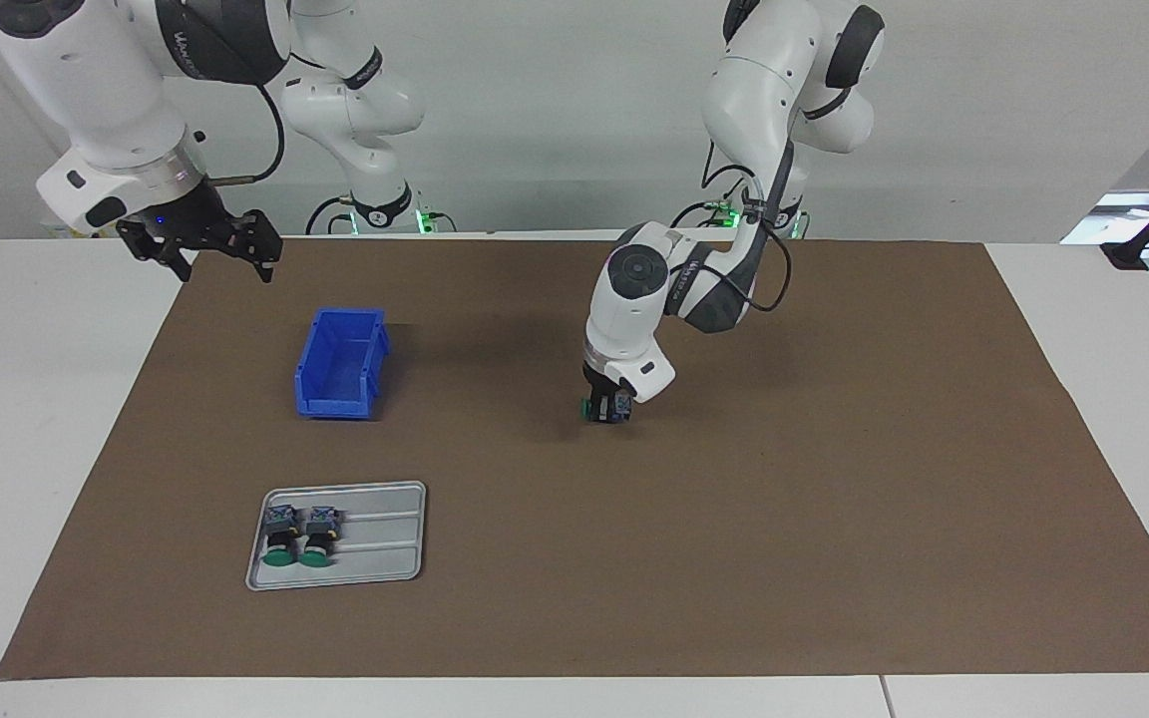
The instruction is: Place and press button with both arms
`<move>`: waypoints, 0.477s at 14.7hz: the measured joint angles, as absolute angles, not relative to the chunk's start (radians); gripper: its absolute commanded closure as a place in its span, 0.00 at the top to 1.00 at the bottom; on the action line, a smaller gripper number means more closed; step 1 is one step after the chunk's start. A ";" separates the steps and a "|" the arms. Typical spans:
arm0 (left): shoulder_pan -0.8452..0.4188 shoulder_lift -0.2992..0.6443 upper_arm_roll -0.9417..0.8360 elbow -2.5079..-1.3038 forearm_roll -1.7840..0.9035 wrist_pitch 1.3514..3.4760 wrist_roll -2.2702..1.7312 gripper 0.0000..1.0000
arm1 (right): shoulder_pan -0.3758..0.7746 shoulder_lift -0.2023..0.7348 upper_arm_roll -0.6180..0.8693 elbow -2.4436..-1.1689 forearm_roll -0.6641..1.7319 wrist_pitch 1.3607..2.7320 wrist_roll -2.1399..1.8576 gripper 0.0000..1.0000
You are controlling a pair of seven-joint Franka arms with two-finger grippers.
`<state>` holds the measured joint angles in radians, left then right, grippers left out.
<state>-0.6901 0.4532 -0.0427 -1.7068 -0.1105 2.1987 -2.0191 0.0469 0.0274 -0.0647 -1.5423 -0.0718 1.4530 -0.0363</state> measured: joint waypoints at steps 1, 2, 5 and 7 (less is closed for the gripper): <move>-0.685 0.438 -0.042 -1.708 -0.111 2.194 -2.004 0.19 | 0.047 0.027 -0.065 -1.542 -0.072 1.453 -0.036 0.99; -0.678 0.419 -0.041 -1.713 -0.111 2.185 -1.989 0.19 | 0.047 0.027 -0.065 -1.542 -0.072 1.453 -0.036 0.99; -0.642 0.351 -0.039 -1.756 -0.169 2.177 -1.951 0.19 | 0.047 0.027 -0.065 -1.542 -0.072 1.453 -0.036 0.99; -0.607 0.319 -0.038 -1.778 -0.246 2.172 -1.888 0.19 | 0.047 0.027 -0.065 -1.542 -0.072 1.453 -0.036 0.99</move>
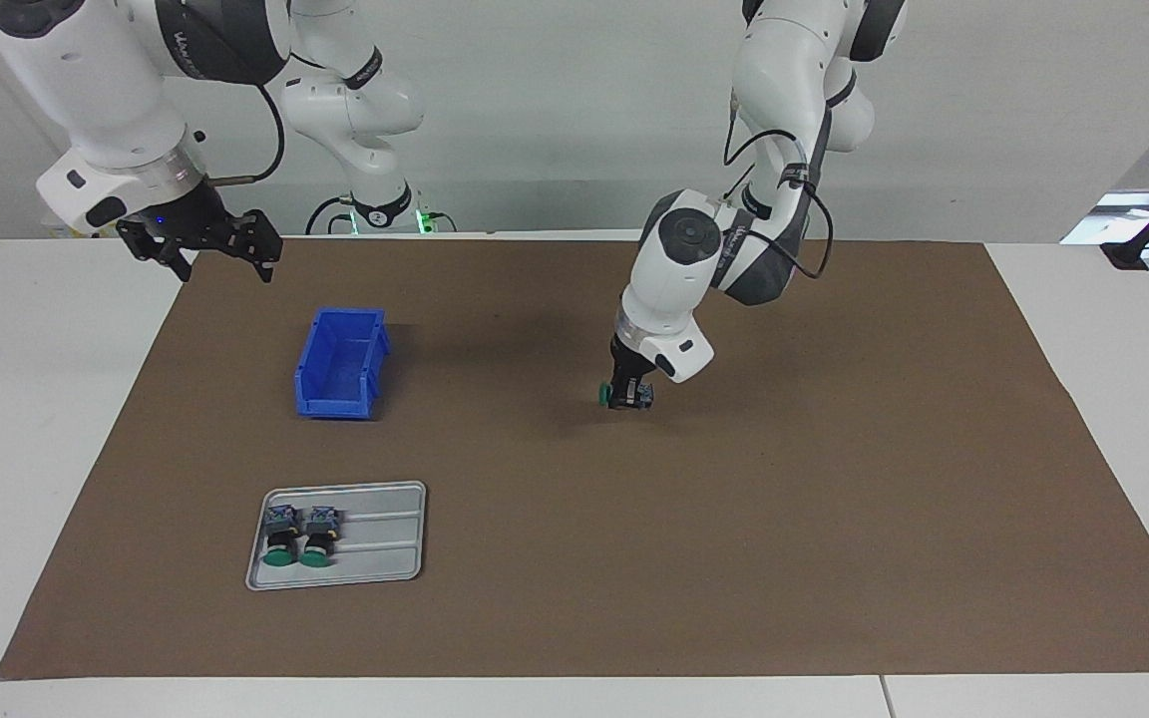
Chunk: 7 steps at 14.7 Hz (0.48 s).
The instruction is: Place and press button with both arms
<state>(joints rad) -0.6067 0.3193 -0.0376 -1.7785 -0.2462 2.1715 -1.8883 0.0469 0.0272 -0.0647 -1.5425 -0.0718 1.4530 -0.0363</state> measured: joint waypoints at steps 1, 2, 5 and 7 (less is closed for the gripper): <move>-0.589 0.311 -0.037 -1.787 -0.290 2.168 -1.855 0.20 | 0.047 0.027 -0.065 -1.542 -0.072 1.453 -0.036 0.99; -0.571 0.306 -0.037 -1.794 -0.344 2.167 -1.819 0.20 | 0.047 0.027 -0.065 -1.543 -0.072 1.453 -0.036 0.99; -0.539 0.299 -0.036 -1.816 -0.479 2.167 -1.700 0.19 | 0.047 0.027 -0.065 -1.543 -0.072 1.453 -0.036 0.99; -0.525 0.295 -0.035 -1.837 -0.575 2.168 -1.624 0.19 | 0.047 0.027 -0.065 -1.543 -0.072 1.453 -0.036 0.99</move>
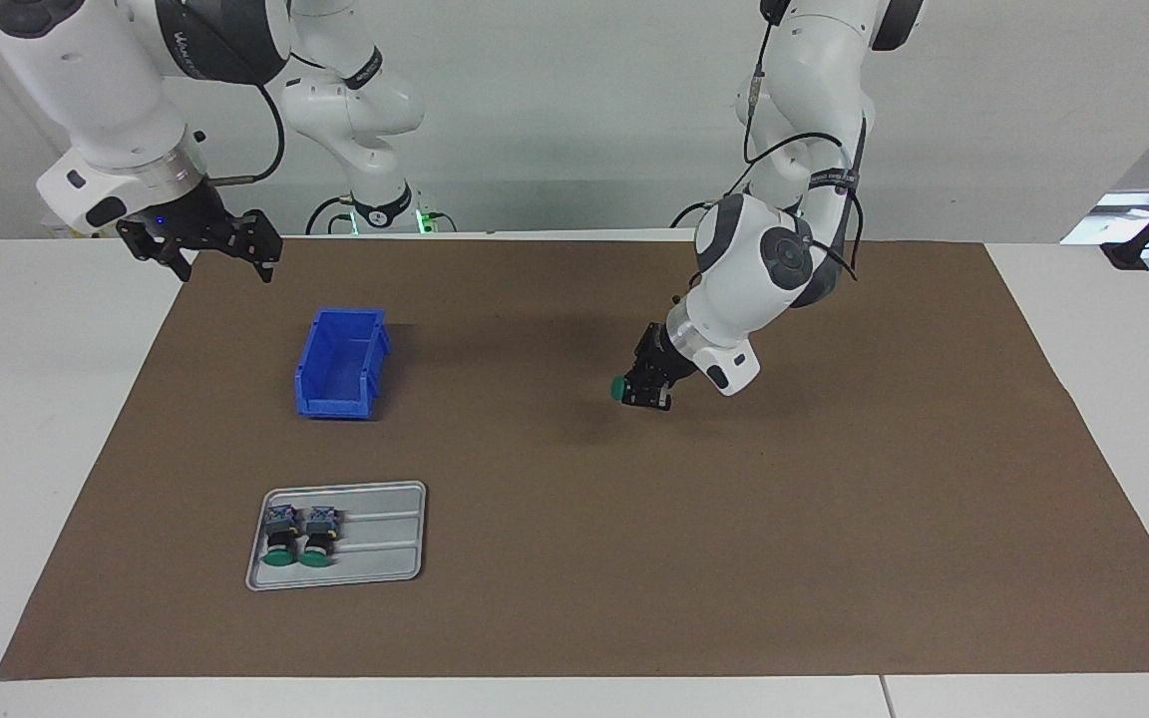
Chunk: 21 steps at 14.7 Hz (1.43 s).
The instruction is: Place and press button with both arms
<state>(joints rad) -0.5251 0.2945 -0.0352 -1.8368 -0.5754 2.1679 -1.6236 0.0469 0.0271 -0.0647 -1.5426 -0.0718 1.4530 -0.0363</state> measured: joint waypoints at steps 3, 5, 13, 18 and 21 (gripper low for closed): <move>-0.500 0.277 -0.034 -1.890 -0.767 2.203 -1.472 0.19 | 0.047 0.027 -0.065 -1.543 -0.072 1.453 -0.036 0.99; -0.488 0.267 -0.033 -1.921 -0.875 2.244 -1.414 0.18 | 0.047 0.027 -0.065 -1.543 -0.072 1.453 -0.036 0.99; -0.450 0.234 -0.032 -2.069 -1.361 2.292 -1.030 0.14 | 0.047 0.027 -0.065 -1.543 -0.072 1.453 -0.036 0.99; -0.410 0.236 -0.033 -2.145 -1.605 2.235 -0.777 0.14 | 0.047 0.027 -0.065 -1.543 -0.072 1.453 -0.036 0.99; -0.413 0.246 -0.041 -2.190 -1.730 2.219 -0.658 0.14 | 0.047 0.027 -0.065 -1.543 -0.072 1.453 -0.036 0.99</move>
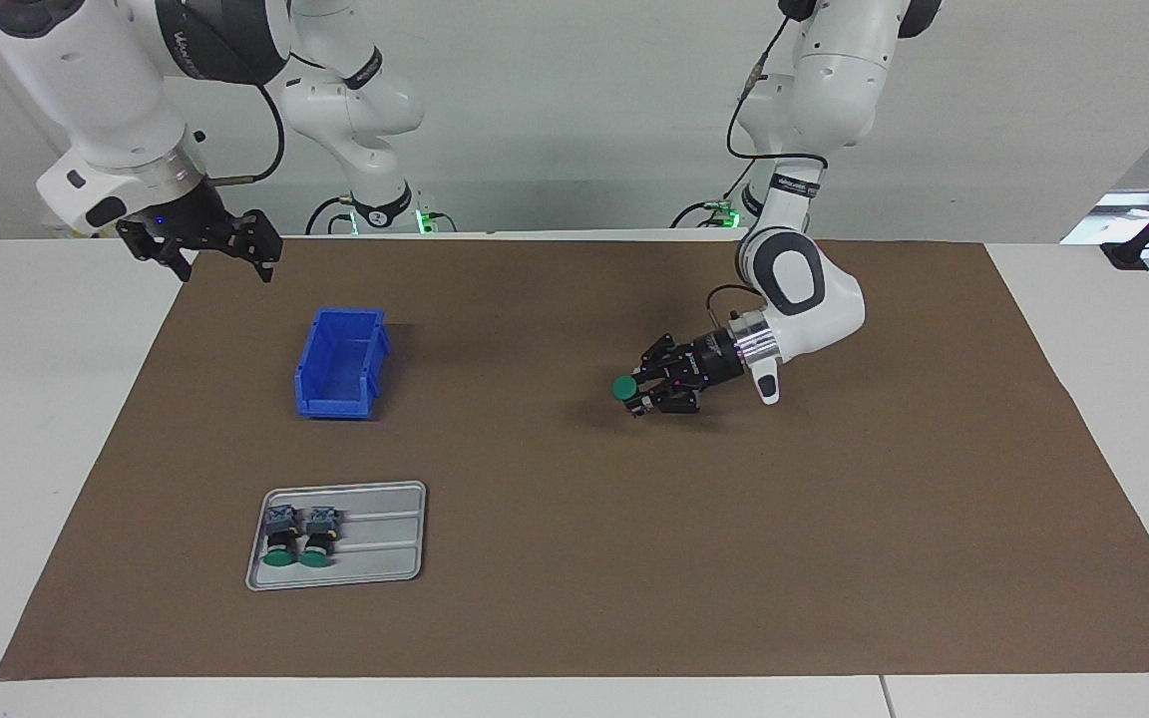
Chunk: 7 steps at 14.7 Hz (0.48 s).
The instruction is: Place and press button with both arms
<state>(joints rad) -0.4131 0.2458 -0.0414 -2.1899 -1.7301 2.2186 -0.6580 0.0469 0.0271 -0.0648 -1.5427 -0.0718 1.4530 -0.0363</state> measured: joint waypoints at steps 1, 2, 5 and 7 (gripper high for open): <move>-0.410 0.250 -0.040 -2.196 -1.760 2.199 -0.644 0.14 | 0.047 0.027 -0.065 -1.543 -0.072 1.453 -0.036 0.99; -0.402 0.253 -0.039 -2.199 -1.783 2.176 -0.629 0.14 | 0.047 0.027 -0.065 -1.543 -0.072 1.453 -0.036 0.99; -0.379 0.259 -0.036 -2.218 -1.813 2.126 -0.579 0.13 | 0.047 0.027 -0.065 -1.543 -0.072 1.453 -0.036 0.99; -0.376 0.270 -0.036 -2.236 -1.838 2.111 -0.538 0.13 | 0.047 0.027 -0.065 -1.543 -0.072 1.453 -0.036 0.99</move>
<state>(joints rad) -0.3755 0.2699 -0.0363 -2.2362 -1.8383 2.1106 -0.5376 0.0469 0.0270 -0.0648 -1.5427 -0.0718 1.4530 -0.0363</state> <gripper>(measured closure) 0.670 0.004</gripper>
